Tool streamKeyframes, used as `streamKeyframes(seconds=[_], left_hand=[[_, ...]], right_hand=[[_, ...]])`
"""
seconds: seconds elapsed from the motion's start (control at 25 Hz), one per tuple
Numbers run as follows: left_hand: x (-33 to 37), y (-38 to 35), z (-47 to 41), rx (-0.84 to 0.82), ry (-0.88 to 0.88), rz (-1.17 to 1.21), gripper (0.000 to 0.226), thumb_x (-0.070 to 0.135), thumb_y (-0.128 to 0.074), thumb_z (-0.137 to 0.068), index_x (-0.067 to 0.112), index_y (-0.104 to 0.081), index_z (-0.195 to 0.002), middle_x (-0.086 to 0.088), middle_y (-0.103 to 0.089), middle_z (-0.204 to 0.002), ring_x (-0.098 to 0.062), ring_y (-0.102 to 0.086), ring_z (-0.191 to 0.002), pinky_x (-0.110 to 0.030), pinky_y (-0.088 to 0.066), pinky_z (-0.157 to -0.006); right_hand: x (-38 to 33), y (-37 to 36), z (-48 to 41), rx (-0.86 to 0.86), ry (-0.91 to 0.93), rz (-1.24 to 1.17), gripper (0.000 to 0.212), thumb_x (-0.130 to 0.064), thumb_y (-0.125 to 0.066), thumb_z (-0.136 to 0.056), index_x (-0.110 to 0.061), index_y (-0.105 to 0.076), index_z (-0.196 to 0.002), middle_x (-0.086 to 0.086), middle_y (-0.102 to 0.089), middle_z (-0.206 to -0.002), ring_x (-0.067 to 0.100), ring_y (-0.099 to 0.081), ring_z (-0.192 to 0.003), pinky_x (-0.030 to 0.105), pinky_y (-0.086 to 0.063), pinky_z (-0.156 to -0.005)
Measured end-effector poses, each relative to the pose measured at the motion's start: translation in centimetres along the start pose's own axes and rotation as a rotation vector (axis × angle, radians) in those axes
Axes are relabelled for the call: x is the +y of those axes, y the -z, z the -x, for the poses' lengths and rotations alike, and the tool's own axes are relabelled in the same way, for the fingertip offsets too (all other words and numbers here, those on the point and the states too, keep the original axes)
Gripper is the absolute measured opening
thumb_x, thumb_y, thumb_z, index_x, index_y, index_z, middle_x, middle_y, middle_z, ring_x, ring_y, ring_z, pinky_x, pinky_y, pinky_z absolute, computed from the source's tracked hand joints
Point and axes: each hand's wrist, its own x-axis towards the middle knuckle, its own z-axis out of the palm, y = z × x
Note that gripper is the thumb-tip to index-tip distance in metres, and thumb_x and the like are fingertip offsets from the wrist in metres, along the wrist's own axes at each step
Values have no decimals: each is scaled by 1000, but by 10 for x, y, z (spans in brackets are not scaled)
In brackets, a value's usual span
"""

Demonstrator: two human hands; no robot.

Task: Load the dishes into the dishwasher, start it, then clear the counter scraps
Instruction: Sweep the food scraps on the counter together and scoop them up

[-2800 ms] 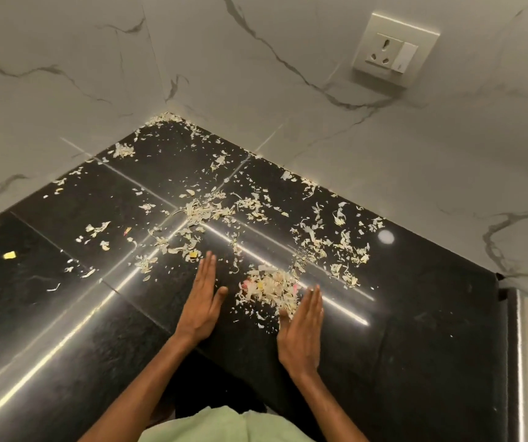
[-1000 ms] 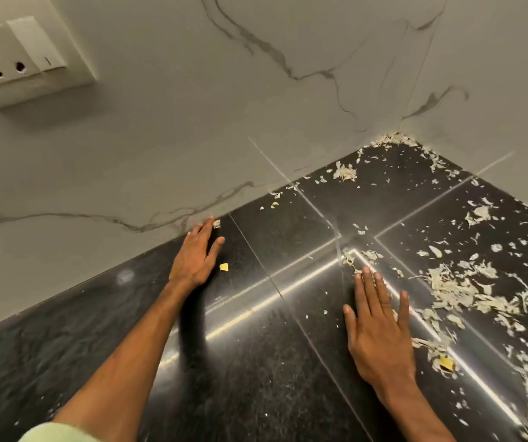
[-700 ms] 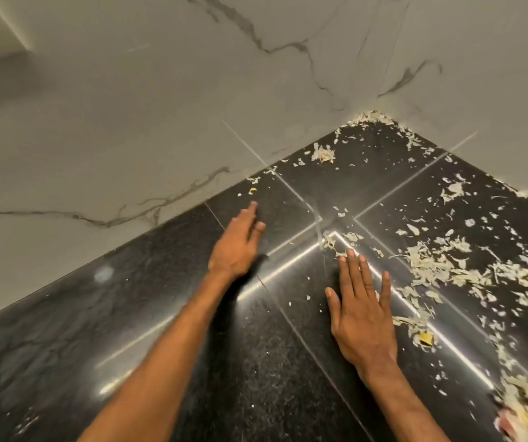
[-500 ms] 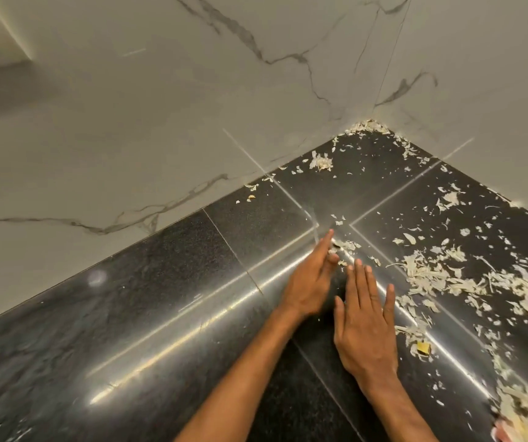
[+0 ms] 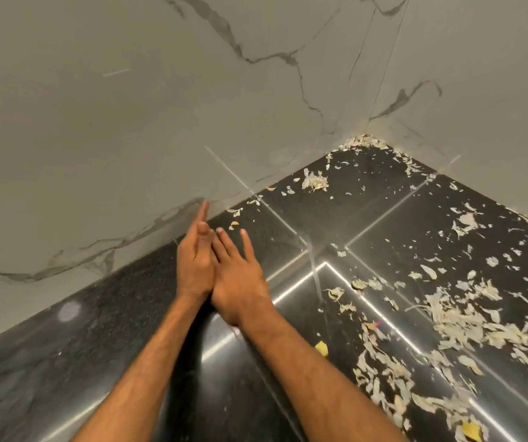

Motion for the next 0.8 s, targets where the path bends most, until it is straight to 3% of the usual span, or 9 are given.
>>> streamKeyframes(seconds=[0.16,0.32,0.4,0.56,0.68,0.8], left_hand=[[-11,-4,-21,-90,-10,-113,67,65,-26,-95,29,-41,-149,11,-43,-150,18,-35,-131,-1,-26,-105],[-10,-27,-56,-268,-48,-384,69,66,-19,-95,29,-36,-152,9,-37,-155,-2,-32,-141,-21,-23,-115],[-8,-48,-73,-311,-75,-428,68,63,-19,-96,28,-35,-152,9,-35,-156,-4,-30,-143,-23,-21,-116],[-4,-96,-104,-328,-85,-375,75,74,-12,-92,34,-37,-151,10,-40,-153,-2,-34,-138,-22,-24,-112],[5,-144,-131,-344,-53,-270,79,77,-12,-89,32,-40,-149,9,-43,-152,-7,-38,-139,-23,-27,-110],[9,-186,-151,-371,-13,-36,92,86,-16,-81,30,-45,-147,10,-47,-149,-6,-44,-136,-29,-32,-113]], right_hand=[[39,0,-48,-26,24,175,61,-34,-23,-104,-9,-10,-158,10,-12,-165,27,-1,-153,51,6,-122],[90,-2,-43,-23,-139,280,58,-31,-16,-105,-4,-14,-156,15,-8,-165,30,0,-153,52,12,-121],[130,-1,-38,47,-164,244,58,-37,-19,-106,-8,-16,-157,12,-4,-166,29,2,-153,52,10,-121],[231,10,-49,156,-334,-394,58,-44,-26,-106,-15,-23,-156,6,-13,-165,21,-9,-153,39,-4,-125],[263,18,-68,21,-144,-690,48,-37,-30,-108,-10,-45,-145,10,-48,-149,21,-43,-137,23,-28,-112],[280,2,-57,107,-34,-800,42,-41,-32,-107,-21,-65,-125,-3,-67,-126,6,-60,-115,27,-44,-103]])
